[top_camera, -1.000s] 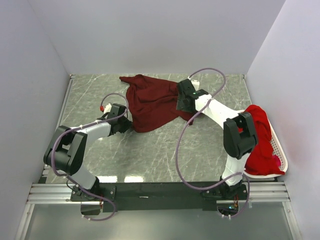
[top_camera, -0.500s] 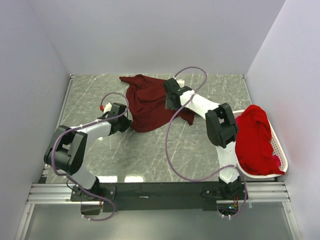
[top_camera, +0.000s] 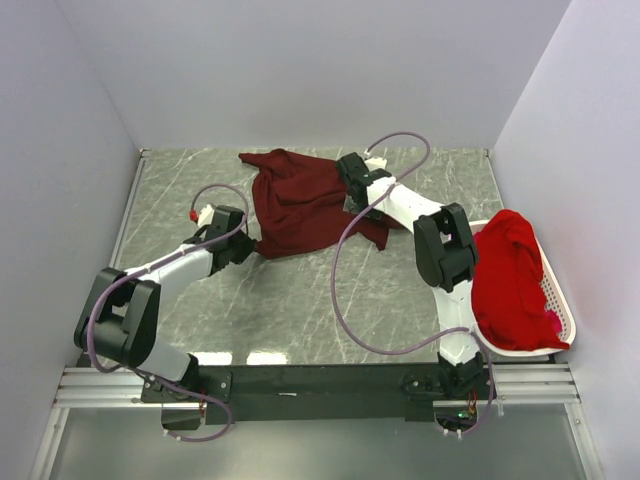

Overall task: Fold and stack the t-shirts
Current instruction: Flatten the tshirt out

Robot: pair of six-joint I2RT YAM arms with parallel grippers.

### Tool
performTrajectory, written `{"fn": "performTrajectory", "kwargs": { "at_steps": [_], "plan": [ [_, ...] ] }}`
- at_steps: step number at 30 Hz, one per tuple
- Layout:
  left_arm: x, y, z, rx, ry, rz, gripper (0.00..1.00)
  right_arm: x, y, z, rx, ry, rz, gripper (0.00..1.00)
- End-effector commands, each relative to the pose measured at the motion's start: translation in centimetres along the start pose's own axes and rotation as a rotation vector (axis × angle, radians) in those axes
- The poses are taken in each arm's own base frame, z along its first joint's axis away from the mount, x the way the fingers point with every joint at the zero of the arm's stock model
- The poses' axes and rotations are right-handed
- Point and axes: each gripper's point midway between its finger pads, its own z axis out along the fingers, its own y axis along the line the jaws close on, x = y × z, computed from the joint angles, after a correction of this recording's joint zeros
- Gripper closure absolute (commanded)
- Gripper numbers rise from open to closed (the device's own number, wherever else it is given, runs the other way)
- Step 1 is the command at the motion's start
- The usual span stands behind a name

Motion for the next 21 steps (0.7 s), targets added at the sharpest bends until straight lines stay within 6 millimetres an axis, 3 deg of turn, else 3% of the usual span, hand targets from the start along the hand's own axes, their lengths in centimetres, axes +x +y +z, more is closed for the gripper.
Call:
{"fn": "performTrajectory", "kwargs": {
  "at_steps": [1, 7, 11, 14, 15, 17, 18, 21],
  "plan": [
    [-1.2, 0.2, -1.0, 0.012, -0.041, -0.005, 0.99, -1.7, -1.3, 0.0, 0.047, -0.042, 0.081, 0.38],
    [-1.8, 0.4, -1.4, 0.015, -0.046, -0.014, 0.99, -1.6, -3.1, 0.9, 0.064, -0.034, 0.11, 0.38],
    [-2.5, 0.6, -2.0, 0.023, -0.058, -0.023, 0.99, -0.4, -4.0, 1.6, 0.074, -0.013, 0.112, 0.38],
    [-3.1, 1.0, -2.2, 0.02, -0.064, -0.03, 0.99, 0.4, -4.8, 1.7, 0.085, -0.008, 0.104, 0.52],
    [-3.3, 1.1, -2.3, 0.022, -0.066, -0.036, 0.99, 0.4, -5.2, 1.6, 0.086, -0.009, 0.109, 0.66],
    [-4.1, 1.5, -2.5, 0.014, -0.077, -0.05, 0.99, 1.1, -6.5, 1.9, 0.097, 0.005, 0.119, 0.83],
    [-4.3, 1.8, -2.6, 0.01, -0.079, -0.056, 0.99, 0.7, -6.9, 1.5, 0.094, -0.004, 0.131, 1.0],
    [-5.7, 2.7, -3.0, -0.002, -0.093, -0.096, 0.99, 0.4, -8.6, 0.4, 0.087, -0.019, 0.156, 1.0]
  ]
}}
